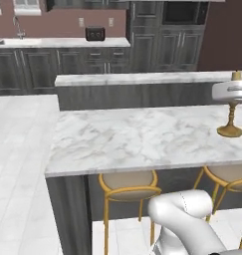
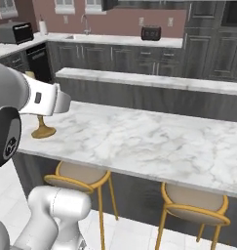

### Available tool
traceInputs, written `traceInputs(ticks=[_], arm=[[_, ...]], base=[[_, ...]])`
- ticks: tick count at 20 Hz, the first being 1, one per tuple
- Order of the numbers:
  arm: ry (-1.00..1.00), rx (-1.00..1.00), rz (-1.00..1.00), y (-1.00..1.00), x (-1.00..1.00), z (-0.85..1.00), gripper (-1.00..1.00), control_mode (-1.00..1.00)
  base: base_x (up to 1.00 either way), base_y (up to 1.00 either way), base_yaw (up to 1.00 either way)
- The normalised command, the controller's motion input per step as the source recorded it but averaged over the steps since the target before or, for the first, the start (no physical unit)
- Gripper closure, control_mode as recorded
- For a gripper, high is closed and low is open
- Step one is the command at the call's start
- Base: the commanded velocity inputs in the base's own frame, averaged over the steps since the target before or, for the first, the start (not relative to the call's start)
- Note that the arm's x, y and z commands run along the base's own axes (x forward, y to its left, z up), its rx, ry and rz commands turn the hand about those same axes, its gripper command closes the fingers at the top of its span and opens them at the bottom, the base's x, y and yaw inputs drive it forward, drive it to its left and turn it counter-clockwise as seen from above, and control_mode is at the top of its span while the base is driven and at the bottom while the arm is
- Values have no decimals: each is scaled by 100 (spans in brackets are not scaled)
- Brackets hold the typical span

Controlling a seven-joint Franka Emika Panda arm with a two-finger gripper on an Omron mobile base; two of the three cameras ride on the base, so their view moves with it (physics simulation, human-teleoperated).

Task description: Get the candle and the liquor from the cabinet and move them to the dining counter.

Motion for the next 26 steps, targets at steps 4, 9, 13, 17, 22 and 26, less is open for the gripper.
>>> traceInputs(ticks=[4,9,13,17,22,26], arm=[[0,0,0,0,0,0,100,100],[0,0,0,0,0,0,100,100],[0,0,0,0,0,0,100,100],[0,0,0,0,0,0,100,100],[0,0,0,0,0,0,100,100],[0,0,0,0,0,0,100,100]], base=[[12,28,-29],[23,31,-22],[42,32,-11],[43,23,-6],[12,5,-1],[0,0,0]])
